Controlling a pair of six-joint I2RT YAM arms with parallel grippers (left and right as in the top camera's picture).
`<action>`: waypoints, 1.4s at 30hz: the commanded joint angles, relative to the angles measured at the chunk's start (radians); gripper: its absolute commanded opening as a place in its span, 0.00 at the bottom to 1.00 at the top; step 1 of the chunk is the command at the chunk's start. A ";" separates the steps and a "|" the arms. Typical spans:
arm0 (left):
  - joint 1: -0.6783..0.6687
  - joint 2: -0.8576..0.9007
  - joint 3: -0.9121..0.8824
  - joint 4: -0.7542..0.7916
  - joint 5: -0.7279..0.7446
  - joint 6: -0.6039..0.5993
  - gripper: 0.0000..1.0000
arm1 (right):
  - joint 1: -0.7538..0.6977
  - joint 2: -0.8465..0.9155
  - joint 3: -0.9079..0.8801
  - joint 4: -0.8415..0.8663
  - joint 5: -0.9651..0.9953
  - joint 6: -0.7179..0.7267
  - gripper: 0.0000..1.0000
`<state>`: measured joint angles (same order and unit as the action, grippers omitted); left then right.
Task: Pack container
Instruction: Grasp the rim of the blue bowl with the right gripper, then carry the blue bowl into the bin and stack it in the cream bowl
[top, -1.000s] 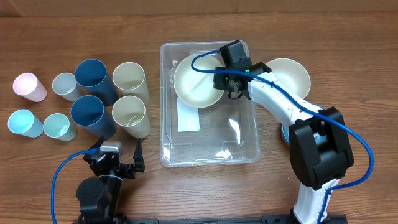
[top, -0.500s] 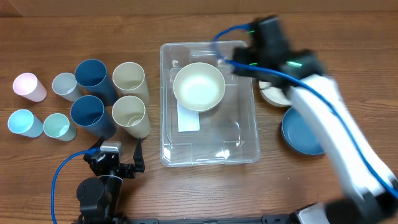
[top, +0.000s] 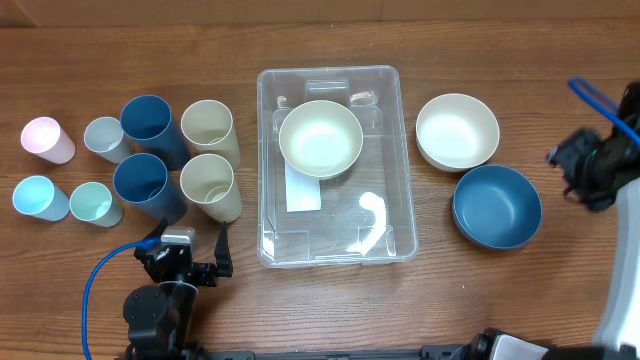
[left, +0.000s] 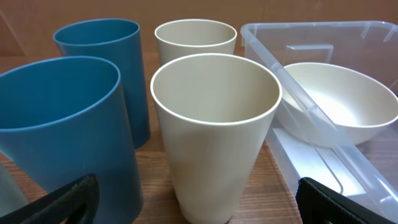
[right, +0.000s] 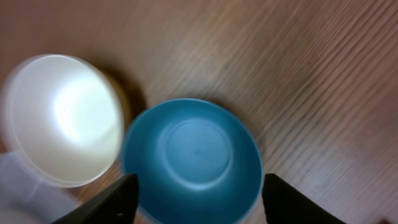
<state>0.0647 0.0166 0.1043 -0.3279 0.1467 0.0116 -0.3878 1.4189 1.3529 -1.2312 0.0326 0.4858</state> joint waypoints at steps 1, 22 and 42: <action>-0.008 -0.011 -0.005 0.003 0.014 0.019 1.00 | -0.037 0.028 -0.221 0.106 -0.043 0.009 0.70; -0.008 -0.011 -0.005 0.003 0.014 0.019 1.00 | -0.170 0.015 -0.544 0.322 -0.053 0.094 0.04; -0.008 -0.011 -0.005 0.003 0.014 0.019 1.00 | 0.521 -0.342 0.029 0.317 -0.271 0.031 0.04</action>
<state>0.0647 0.0166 0.1036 -0.3283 0.1471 0.0113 -0.0235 1.0000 1.3617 -0.9699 -0.2573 0.5262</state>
